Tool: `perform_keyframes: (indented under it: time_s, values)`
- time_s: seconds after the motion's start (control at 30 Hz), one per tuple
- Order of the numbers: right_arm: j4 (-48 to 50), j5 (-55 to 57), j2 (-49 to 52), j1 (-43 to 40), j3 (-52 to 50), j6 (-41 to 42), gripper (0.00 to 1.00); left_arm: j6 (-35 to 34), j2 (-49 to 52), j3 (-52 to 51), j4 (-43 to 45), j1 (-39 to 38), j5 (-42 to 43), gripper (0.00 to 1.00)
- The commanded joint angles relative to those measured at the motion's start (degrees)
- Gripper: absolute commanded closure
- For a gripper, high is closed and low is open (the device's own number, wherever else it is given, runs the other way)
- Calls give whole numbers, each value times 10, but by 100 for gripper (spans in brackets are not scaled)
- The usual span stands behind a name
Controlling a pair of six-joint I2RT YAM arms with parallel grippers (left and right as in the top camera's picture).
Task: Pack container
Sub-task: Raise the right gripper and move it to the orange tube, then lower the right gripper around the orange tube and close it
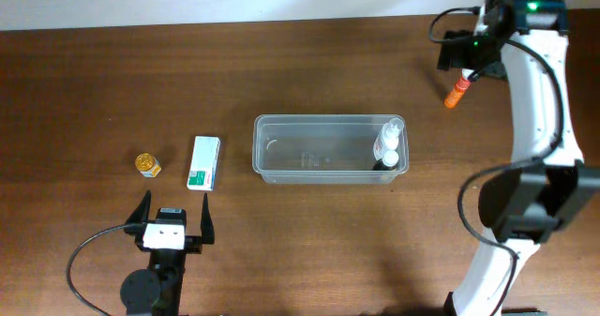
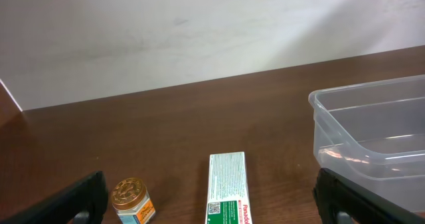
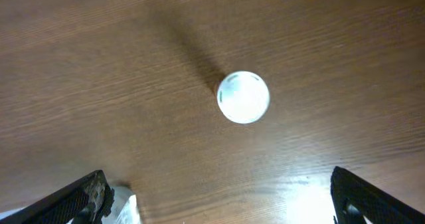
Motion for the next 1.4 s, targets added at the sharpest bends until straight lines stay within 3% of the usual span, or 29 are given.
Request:
perform_keyframes:
  time_s: [0.0, 0.37, 1.23, 1.37]
  values:
    - [15, -16, 27, -2, 8, 5, 1, 9, -3, -3, -2, 3, 6, 1]
    - [57, -24, 48, -17, 8, 3, 6, 9, -3, -3, -2, 3, 6, 1]
    - [59, -43, 102, -48, 7, 7, 7, 9, -3, -3, -2, 3, 6, 1]
    - [65, -43, 103, -48, 7, 7, 13, 9, -3, -3, -2, 3, 6, 1]
